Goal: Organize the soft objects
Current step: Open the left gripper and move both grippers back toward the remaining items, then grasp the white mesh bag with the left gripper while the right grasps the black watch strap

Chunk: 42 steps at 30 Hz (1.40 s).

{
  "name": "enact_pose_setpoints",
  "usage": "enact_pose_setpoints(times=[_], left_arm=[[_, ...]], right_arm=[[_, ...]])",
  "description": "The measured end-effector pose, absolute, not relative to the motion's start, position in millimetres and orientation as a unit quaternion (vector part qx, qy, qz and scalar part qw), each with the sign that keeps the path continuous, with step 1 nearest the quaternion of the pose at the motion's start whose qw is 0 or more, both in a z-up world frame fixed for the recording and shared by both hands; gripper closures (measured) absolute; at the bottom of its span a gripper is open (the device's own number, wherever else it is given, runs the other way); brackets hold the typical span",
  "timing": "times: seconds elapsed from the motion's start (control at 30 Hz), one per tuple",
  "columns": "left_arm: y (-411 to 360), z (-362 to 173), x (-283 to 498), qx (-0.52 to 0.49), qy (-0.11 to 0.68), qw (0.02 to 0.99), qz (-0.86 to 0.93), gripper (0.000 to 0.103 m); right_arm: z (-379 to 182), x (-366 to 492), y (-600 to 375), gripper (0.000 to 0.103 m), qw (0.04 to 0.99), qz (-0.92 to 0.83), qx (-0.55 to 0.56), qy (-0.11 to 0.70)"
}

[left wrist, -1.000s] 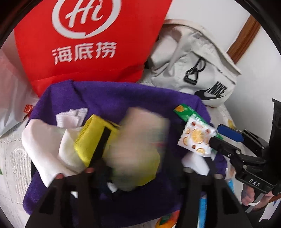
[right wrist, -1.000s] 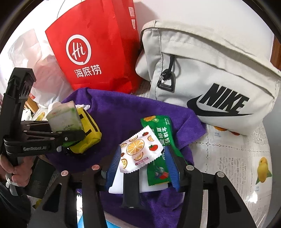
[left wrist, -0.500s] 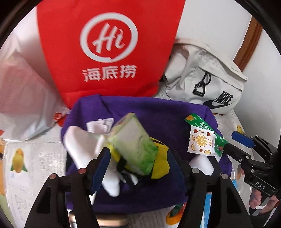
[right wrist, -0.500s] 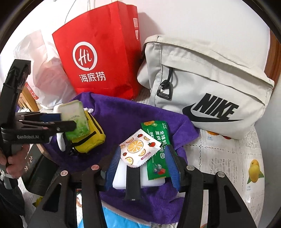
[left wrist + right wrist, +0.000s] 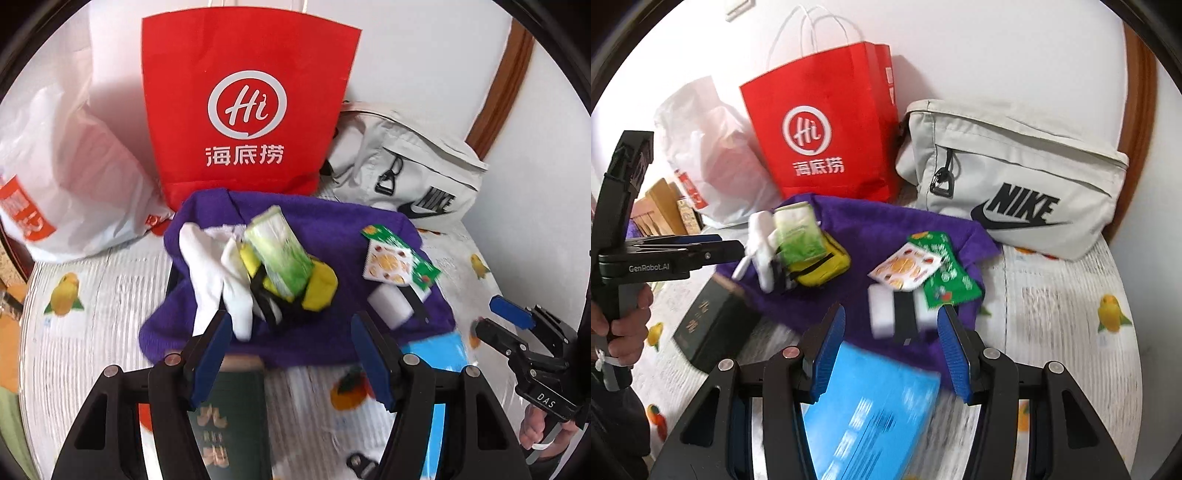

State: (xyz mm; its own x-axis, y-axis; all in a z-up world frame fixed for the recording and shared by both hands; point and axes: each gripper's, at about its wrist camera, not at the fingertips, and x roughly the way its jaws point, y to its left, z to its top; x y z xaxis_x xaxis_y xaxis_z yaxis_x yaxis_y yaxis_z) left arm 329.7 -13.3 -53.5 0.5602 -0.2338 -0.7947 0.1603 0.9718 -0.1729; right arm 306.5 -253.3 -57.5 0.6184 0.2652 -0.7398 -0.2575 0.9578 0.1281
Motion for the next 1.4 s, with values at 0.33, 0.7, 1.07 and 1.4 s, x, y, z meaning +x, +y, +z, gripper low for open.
enact_pose_setpoints(times=[0.33, 0.7, 1.07, 1.4], left_arm=[[-7, -50, 250, -0.050, 0.455, 0.882, -0.108, 0.038], [23, -64, 183, -0.096, 0.457, 0.880, -0.085, 0.038], [45, -98, 155, -0.129, 0.478, 0.865, -0.079, 0.038], [52, -120, 157, -0.145, 0.502, 0.849, -0.078, 0.038]], right_arm=[[-51, 226, -250, 0.051, 0.897, 0.170, 0.026, 0.408], [-81, 148, -216, 0.051, 0.877, 0.227, -0.001, 0.424], [-134, 145, -190, 0.059, 0.867, 0.238, -0.037, 0.437], [-161, 154, -163, 0.081, 0.871, 0.216, -0.086, 0.432]])
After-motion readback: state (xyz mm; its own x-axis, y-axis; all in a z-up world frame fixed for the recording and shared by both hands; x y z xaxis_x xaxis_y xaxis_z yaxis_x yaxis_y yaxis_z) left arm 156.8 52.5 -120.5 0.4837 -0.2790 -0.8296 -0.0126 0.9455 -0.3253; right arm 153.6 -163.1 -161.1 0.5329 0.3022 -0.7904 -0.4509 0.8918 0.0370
